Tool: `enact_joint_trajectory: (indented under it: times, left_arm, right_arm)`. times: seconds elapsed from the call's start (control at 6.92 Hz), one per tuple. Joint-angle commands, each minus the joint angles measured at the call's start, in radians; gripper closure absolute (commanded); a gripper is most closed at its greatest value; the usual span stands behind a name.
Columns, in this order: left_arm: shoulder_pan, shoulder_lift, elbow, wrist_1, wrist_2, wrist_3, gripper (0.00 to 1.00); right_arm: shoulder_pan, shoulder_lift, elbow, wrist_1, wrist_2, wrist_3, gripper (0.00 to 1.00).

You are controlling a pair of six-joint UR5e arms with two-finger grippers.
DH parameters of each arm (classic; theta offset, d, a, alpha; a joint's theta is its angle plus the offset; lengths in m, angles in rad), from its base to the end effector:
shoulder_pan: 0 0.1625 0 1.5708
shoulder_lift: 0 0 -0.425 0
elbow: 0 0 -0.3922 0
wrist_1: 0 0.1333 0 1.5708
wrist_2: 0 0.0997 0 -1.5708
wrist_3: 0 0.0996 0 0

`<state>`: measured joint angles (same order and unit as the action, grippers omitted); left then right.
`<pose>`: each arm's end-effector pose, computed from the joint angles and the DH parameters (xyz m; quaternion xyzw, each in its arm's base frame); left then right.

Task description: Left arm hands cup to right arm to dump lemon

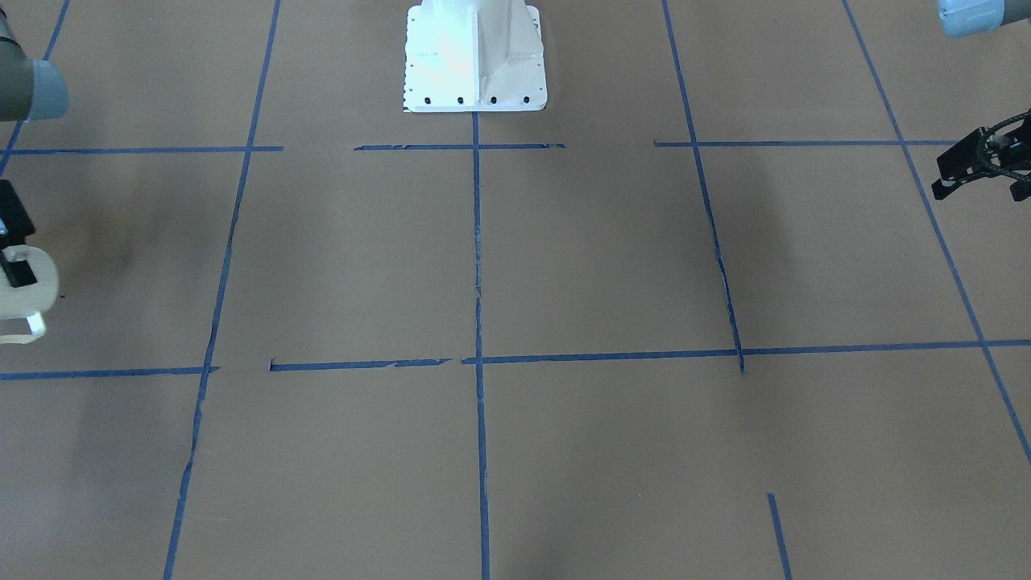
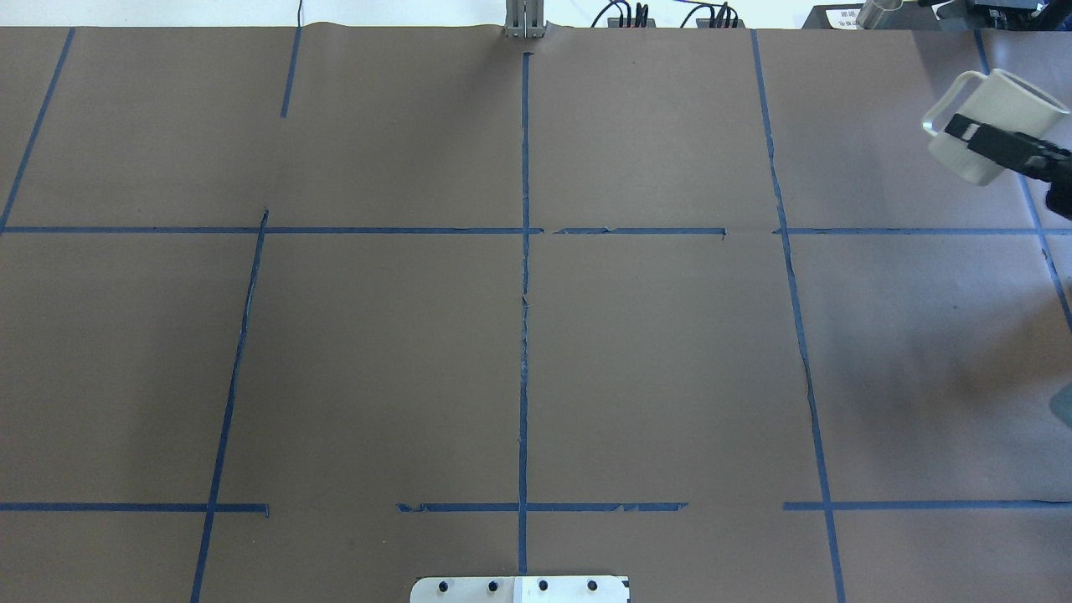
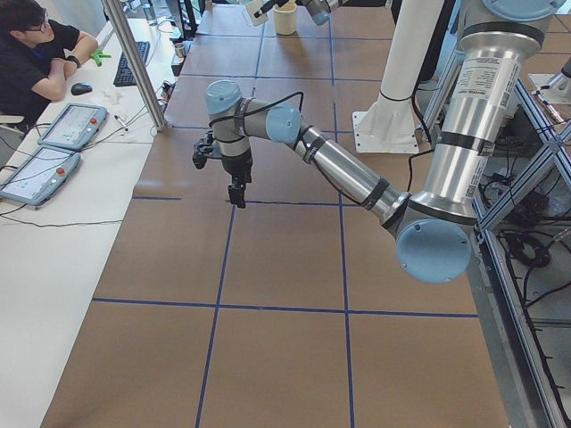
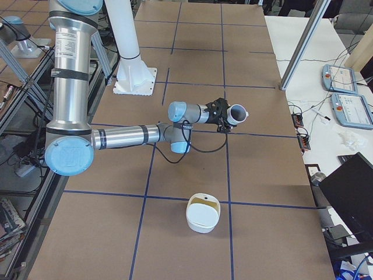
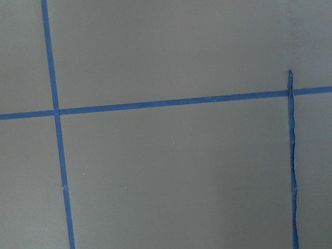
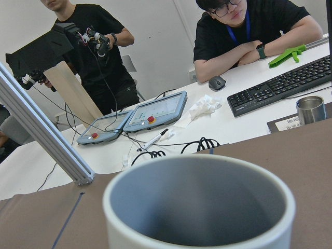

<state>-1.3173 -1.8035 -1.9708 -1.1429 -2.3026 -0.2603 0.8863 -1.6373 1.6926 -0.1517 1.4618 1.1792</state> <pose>0.0675 -0.5269 0.3964 0.0019 0.3685 0.0334 0.9290 -0.1865 -0.4564 0.4752 0.4327 -0.5148 0.2165 0.7078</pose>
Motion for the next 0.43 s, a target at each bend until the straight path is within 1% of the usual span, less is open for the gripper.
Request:
enact_joint_trajectory:
  times: [0.0,0.14,0.29]
  left_arm:
    - [0.038,-0.046,-0.002,0.0,0.002,-0.077,0.0]
    - [0.099,-0.081,-0.002,-0.003,0.002,-0.106,0.0]
    - [0.136,-0.133,-0.002,-0.003,0.024,-0.176,0.0]
  right_arm:
    - [-0.151,0.112,0.004,-0.106,-0.169,-0.096,1.0]
    - [-0.193,0.182,0.006,-0.206,-0.242,-0.128,1.0]
    - [-0.269,0.265,0.001,-0.312,-0.356,-0.268,1.0]
